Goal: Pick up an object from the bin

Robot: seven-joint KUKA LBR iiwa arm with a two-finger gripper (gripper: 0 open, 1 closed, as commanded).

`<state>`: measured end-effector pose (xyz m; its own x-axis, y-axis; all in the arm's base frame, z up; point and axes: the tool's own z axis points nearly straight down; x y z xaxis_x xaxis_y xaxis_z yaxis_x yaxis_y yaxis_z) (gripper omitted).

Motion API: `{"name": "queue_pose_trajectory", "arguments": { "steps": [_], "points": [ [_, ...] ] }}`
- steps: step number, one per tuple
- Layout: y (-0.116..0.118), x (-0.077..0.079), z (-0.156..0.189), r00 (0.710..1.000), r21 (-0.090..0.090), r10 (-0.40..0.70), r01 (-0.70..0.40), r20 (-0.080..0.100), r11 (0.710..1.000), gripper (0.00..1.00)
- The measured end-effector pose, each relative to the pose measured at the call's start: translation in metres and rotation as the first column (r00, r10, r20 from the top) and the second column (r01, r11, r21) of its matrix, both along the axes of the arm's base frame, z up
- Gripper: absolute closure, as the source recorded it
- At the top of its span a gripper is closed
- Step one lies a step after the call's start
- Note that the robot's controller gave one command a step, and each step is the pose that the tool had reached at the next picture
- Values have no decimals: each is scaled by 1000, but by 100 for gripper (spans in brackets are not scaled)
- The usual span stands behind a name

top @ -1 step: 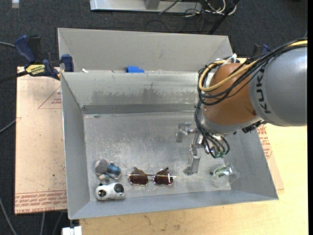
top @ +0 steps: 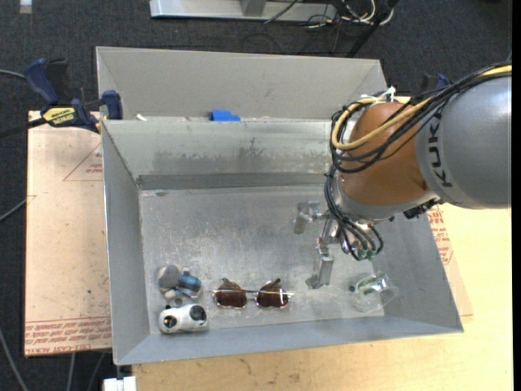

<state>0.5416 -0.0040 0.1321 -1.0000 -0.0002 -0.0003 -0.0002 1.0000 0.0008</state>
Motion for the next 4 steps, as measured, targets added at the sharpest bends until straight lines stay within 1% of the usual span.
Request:
{"name": "queue_pose_trajectory", "arguments": {
  "steps": [1, 2, 3, 4],
  "points": [
    [13, -7, -14, 998, -3, 70, -70, 8, 998, 0],
    [80, 4, -38, 979, 0, 205, -205, 1, 979, 0],
    [111, 5, -44, 971, 3, 238, -238, 3, 971, 0],
    [136, 10, -54, 951, -3, 308, -308, 2, 951, 0]
  ]
}}
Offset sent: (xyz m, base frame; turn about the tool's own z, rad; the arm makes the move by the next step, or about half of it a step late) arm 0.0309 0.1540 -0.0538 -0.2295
